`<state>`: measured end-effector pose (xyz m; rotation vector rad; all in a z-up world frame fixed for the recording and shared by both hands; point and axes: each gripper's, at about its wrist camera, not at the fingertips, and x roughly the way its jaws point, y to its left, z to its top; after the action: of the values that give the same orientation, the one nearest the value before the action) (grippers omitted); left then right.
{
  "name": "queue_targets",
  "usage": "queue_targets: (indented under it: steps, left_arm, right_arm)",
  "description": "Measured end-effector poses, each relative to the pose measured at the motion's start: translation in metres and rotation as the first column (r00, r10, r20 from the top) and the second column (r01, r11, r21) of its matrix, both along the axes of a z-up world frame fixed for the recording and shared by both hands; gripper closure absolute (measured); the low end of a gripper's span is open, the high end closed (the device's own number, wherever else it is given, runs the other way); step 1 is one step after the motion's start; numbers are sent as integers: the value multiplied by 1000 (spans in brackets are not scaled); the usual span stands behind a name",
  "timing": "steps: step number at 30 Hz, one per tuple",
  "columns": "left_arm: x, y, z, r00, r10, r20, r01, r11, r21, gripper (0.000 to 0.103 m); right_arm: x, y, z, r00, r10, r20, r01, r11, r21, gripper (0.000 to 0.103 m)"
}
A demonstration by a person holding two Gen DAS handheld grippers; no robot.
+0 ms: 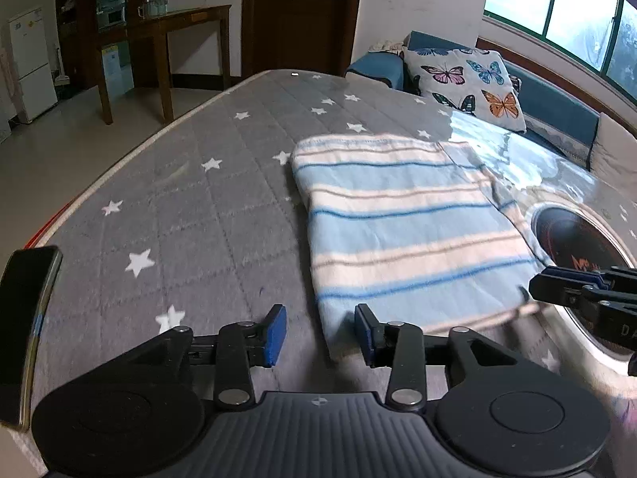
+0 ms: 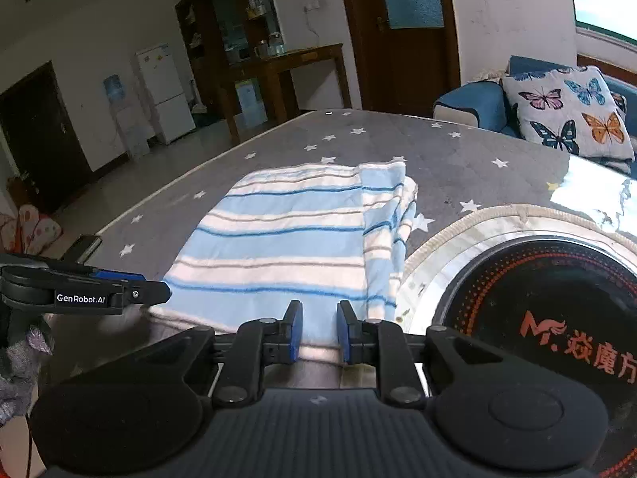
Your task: Fold clothes
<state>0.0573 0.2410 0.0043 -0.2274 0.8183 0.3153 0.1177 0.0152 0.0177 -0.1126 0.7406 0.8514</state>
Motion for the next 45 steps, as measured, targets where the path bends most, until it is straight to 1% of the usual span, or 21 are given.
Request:
queue_targets:
  steps: [2,4,6,8,9,10,11,13,14,15,19,21,22,24,27,29,31,33,40,41,45]
  left_arm:
    - [-6,-3,1,1000,6,3,-6,1000,-5,54]
    - [-13,-6,1,1000,10,5,-10,1000,-9,50]
    - [-20,-9,1,1000,12,3,-12,1000,-8,46]
    - [-26,-13,0,1000,15,-2,-15,1000,-8,39]
    - [-28,-14,0,1000,18,-3,-18,1000,-10,38]
    - [-31,-16,-1,1000,22,-3,-22,1000,-13,36]
    - [-34,-17,-1,1000,25,-3,-25,1000,-16,35]
    - [-39,-20,-1,1000,31,-1,-31,999,-19,34]
    - [-42,-21,-1,999,33,1,-33,999,-20,33]
    - [-44,-22,-1,999,34,2,-34,999,-21,32]
    - [-52,-31,0,999,35,6,-35,999,-4,26]
    - [-56,-34,-1,999,36,7,-36,999,0,22]
    - [-58,-36,-1,999,36,7,-36,999,2,20]
    - [-62,-39,-2,999,38,8,-38,999,4,18]
    - [-68,-43,-3,999,40,10,-40,999,3,14]
    - [-72,-46,-3,999,38,14,-38,999,3,8]
    - [-76,-50,-2,999,33,25,-34,999,10,5]
    - [-80,-53,-1,999,33,38,-34,999,18,0]
    - [-87,-61,0,998,40,45,-41,999,25,0]
    - [-87,-63,-1,998,40,41,-42,999,27,0]
    - [-91,-68,-2,999,39,30,-40,999,30,0]
  right_arm:
    - [-4,-2,-1,1000,-4,5,4,1000,-10,83]
    - [-11,-4,0,1000,-2,17,3,1000,-15,75]
    - [-18,-6,0,1000,0,29,1,1000,-19,65]
    - [-24,-9,0,999,0,39,1,1000,-24,62]
    - [-27,-10,0,999,-1,44,2,1000,-26,57]
    - [-31,-12,-1,999,-1,49,2,1000,-28,55]
    - [-34,-13,-1,999,-1,54,2,1000,-31,51]
    - [-40,-16,-1,998,-3,58,5,999,-33,50]
    - [-43,-17,-2,998,-6,56,8,999,-32,47]
    - [-46,-19,-3,999,-7,54,9,999,-32,42]
    - [-57,-24,-5,998,-5,58,8,999,-37,32]
    - [-63,-25,-5,998,-1,62,4,999,-37,24]
    - [-66,-26,-4,998,-1,67,3,999,-36,23]
    - [-71,-28,-4,997,3,78,0,999,-37,18]
    - [-80,-30,-4,996,7,92,-4,999,-41,14]
    - [-85,-31,-5,995,12,96,-8,999,-46,11]
    - [-90,-33,-6,994,11,105,-6,999,-54,8]
    - [-95,-35,-8,993,10,117,-3,998,-61,5]
    - [-107,-43,-9,992,0,123,7,998,-55,3]
    - [-109,-43,-9,992,-2,125,9,998,-56,1]
    - [-114,-47,-7,991,-19,134,26,998,-54,0]
